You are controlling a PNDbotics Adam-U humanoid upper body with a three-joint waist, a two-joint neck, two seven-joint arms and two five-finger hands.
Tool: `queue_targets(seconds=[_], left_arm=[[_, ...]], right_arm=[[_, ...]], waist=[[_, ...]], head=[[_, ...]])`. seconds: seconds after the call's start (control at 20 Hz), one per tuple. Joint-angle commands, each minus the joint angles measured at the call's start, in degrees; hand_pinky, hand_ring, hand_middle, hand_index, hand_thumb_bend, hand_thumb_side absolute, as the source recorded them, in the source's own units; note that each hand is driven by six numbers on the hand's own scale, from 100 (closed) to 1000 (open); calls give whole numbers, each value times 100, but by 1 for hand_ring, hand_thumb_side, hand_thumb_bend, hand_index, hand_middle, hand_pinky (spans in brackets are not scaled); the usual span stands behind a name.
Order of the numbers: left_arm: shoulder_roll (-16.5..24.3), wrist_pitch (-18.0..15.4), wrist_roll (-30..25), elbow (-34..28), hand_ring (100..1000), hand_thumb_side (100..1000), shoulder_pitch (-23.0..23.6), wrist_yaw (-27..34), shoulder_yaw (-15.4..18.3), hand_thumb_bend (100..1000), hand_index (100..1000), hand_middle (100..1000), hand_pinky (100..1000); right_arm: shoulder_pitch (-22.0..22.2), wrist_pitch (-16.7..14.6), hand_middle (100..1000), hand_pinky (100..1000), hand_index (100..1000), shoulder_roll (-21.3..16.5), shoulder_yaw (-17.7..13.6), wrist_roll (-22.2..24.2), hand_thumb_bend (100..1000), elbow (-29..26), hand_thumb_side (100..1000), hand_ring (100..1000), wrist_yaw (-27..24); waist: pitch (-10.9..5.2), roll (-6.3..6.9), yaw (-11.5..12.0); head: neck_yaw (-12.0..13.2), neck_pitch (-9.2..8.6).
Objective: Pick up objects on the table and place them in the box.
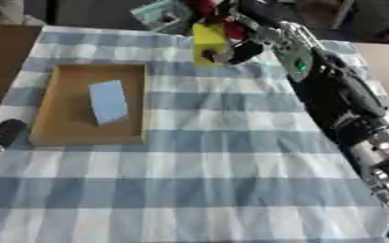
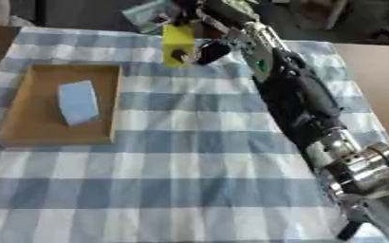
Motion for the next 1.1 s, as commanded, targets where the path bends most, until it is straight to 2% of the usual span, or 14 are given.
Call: queue_targets(seconds=[0.05,0.15,0.2,0.25,0.45,0.75,1.1], left_arm=[[90,-9,-34,-84,562,157,-87,53,-6,611,699,536,594],[74,-15,-51,-95,562,145,-114,67,-20,613,698,536,594],[69,-15,-56,-99,562,145,-125,73,-23,613,699,536,594],[64,-13,-58,-104,562,145,-134,70,-22,613,698,535,594],[31,-18,-75,-137,561,147,-181,104,-43,614,698,535,594],[-36,-24,-97,-200,561,147,-270,146,-56,616,698,534,594],[-72,-17,-104,-225,561,147,-316,161,-62,616,698,534,594]], right_arm=[[-222,19,457,731,557,146,-12,137,287,-56,452,742,-75],[-260,30,458,731,559,268,-10,199,250,-31,435,743,-62],[-273,34,457,731,559,316,-10,224,304,-20,474,744,-53],[-286,35,459,731,560,366,-10,246,242,-7,439,745,-49],[-343,70,462,731,565,559,-23,302,227,47,442,747,-21],[-305,120,466,730,569,695,-34,318,207,114,459,750,64],[-268,151,488,730,592,811,-45,220,186,172,462,754,213]], waist=[[-139,18,64],[-137,8,144],[-137,4,179],[-135,-1,213],[-115,-20,368],[-54,-52,666],[18,-75,827]], head=[[-59,-65],[-91,-77],[-106,-79],[-119,-80],[-195,-88],[-298,-169],[-369,-185]])
